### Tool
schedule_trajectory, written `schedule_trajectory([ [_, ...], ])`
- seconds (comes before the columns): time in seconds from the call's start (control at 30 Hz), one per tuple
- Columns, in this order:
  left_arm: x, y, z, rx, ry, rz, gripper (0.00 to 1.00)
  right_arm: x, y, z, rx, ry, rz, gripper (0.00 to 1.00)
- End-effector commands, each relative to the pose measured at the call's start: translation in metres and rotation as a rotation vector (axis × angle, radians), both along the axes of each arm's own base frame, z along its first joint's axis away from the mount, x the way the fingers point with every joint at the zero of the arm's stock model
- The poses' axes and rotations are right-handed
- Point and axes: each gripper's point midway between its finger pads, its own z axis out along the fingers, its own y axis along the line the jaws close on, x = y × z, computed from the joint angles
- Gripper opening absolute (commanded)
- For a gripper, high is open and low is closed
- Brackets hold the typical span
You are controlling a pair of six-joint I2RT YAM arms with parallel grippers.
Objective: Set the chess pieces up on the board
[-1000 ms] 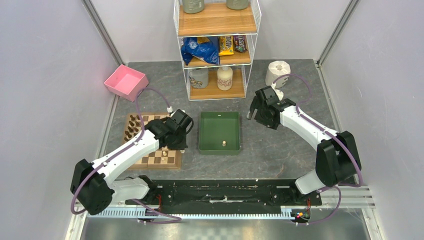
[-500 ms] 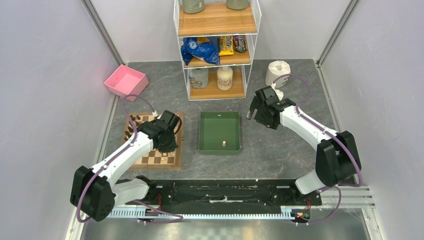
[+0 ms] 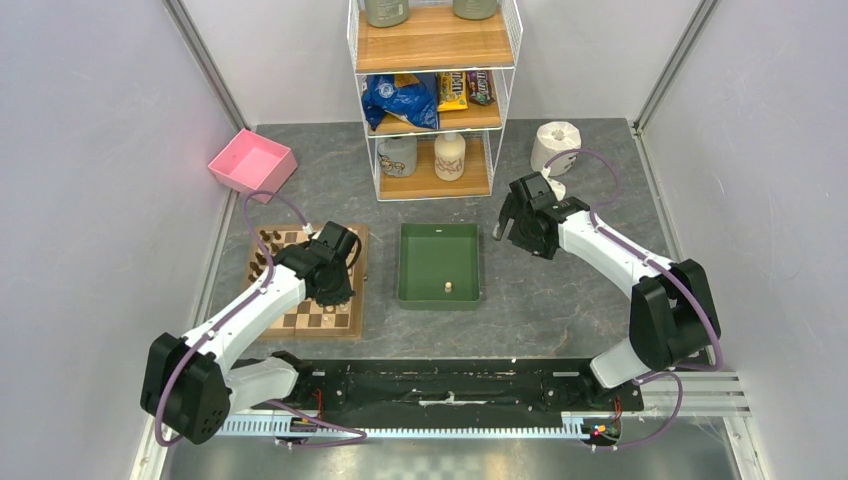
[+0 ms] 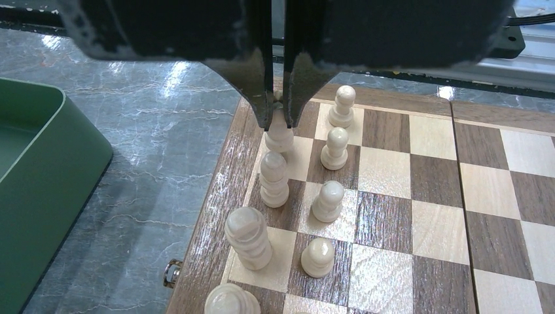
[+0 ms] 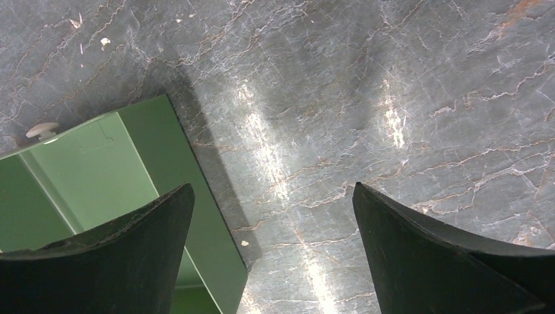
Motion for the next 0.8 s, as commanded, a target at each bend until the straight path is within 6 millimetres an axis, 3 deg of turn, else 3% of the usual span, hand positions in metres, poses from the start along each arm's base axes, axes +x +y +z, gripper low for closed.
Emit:
schedule_trajectory([
  [0.0,0.0091,0.0028,0.0,0.008,-0.031,0.038,0.02,0.0093,0.0021,0.0081,0.014,-0.034,-0.002,0.99],
  [0.6,0.0106,0.005,-0.006,0.024,-0.022,0.04,0.04,0.01,0.0032,0.0082,0.015,-0.033,0.003,0.99],
  [0.77,0.0105,0.0059,-0.0066,0.031,-0.019,0.043,0.09,0.0107,0.0043,0.008,0.018,-0.031,0.004,0.99],
])
